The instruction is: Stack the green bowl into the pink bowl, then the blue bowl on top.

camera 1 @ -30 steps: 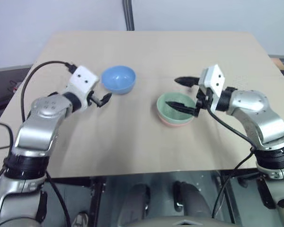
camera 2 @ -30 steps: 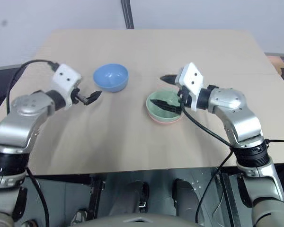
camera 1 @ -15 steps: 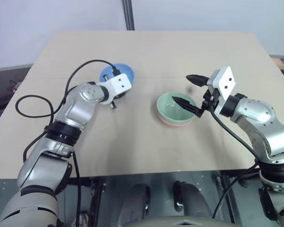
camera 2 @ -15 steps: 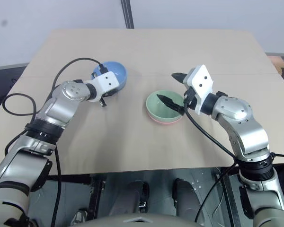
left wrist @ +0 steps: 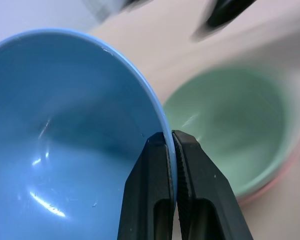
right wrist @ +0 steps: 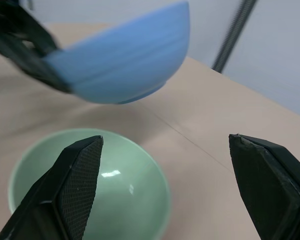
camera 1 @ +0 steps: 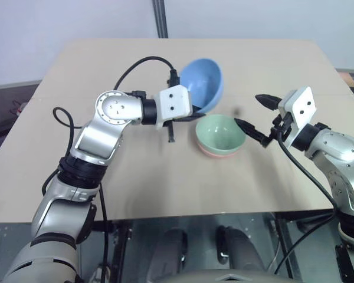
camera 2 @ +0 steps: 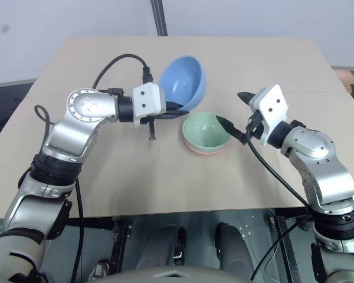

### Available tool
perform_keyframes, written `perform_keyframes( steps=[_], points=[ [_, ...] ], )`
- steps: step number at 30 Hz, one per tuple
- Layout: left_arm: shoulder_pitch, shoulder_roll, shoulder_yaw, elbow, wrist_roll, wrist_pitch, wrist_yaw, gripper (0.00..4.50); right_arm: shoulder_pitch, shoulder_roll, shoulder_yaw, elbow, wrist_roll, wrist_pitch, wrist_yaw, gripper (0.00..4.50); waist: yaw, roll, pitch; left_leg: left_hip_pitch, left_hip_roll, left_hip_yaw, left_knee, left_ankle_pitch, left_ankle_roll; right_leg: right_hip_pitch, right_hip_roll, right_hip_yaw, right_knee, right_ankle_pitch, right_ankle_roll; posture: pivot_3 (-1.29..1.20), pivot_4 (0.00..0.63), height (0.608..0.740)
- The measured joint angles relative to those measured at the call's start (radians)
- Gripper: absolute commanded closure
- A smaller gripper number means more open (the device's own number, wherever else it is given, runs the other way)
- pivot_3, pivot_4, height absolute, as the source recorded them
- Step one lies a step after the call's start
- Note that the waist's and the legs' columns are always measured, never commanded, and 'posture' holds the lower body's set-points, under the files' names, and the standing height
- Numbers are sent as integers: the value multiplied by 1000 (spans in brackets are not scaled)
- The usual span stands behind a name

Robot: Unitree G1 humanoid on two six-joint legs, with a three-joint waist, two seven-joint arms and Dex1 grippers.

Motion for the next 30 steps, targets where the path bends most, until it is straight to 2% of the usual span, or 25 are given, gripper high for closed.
perform_keyframes(
  steps=[1, 2, 4, 6, 7, 11, 14, 17, 21, 26, 28, 29, 30],
  points=[
    [0, 1, 0, 0, -22, 4, -36, 3695, 9, -2, -7, -8, 0, 0, -11, 297, 0, 0, 0, 0, 0, 0, 0, 0, 0, 0, 0, 0, 1, 0, 0, 0, 150, 740],
    [0, 1, 0, 0, -29, 7, -47, 3621, 12, -2, -11, -9, -1, 0, -14, 297, 0, 0, 0, 1, 0, 0, 0, 0, 0, 0, 0, 0, 2, 0, 0, 0, 150, 740],
    [-1, -1, -1, 1, -43, 14, -84, 2765, 18, -7, -23, -18, -6, 2, -30, 297, 0, 0, 0, 1, 0, 0, 1, 0, 0, 0, 0, 0, 3, 0, 0, 0, 150, 740],
    [-4, -11, -1, 9, -42, 5, -97, 1683, 29, -11, -34, -27, -14, 11, -47, 297, 2, 0, 0, 0, 0, 0, 2, 0, 0, 0, 0, 1, 3, 0, 0, 0, 150, 740],
    [-8, -18, -1, 13, -41, 7, -95, 1385, 35, -12, -35, -30, -15, 14, -52, 297, 2, 0, 0, 0, 0, 0, 2, 0, 0, 0, 0, 1, 3, 0, 0, 0, 150, 740],
    [-24, -32, 27, 14, -64, 81, -69, 1385, 68, -21, -37, -39, -12, 19, -55, 297, 6, 0, 0, 0, 0, 0, 3, 0, 0, 0, 0, 0, 3, 0, 0, 0, 150, 740],
    [-19, -30, 96, 13, -98, 177, -10, 1385, 105, -23, -55, -43, 2, 16, -40, 297, 4, 0, 0, 0, 0, 0, 3, 0, 0, 0, 0, 0, 3, 0, 0, 0, 150, 740],
    [55, -31, 185, -27, -121, 252, 100, 1385, 147, -35, -63, -37, 8, -14, -4, 297, -1, 0, 0, 1, 0, 0, 3, 0, 0, 0, 0, 1, 3, 0, 0, 0, 150, 740],
    [277, -80, 344, -89, -247, 305, 176, 1385, 224, -67, -74, 22, 18, -84, 87, 297, -9, 0, 0, 1, 1, 0, 3, 0, 0, 0, -1, 1, 4, 0, 0, 0, 150, 740],
    [520, -83, 491, -196, -273, 238, 253, 1325, 332, -100, -146, 119, 65, -181, 223, 148, -5, 0, 0, 5, 1, 1, 2, 0, 0, 4, -1, 2, 4, 0, 0, 0, 150, 740],
    [589, -58, 526, -211, -288, 239, 244, 809, 367, -126, -194, 139, 102, -183, 271, 0, -2, 0, 0, 8, 1, 2, 2, 0, 0, 6, -1, 2, 4, -1, 0, 0, 150, 740],
    [608, -49, 542, -214, -312, 244, 229, 763, 379, -136, -211, 141, 117, -183, 286, 0, -1, 0, 0, 10, 1, 2, 1, 0, 0, 8, -1, 2, 4, -2, -2, 0, 150, 740],
    [645, -30, 577, -227, -360, 252, 200, 392, 408, -157, -244, 141, 138, -185, 315, 0, 0, 0, 0, 13, 2, 2, 1, 0, 0, 10, -1, 2, 3, -5, -1, 0, 150, 740]
  ],
)
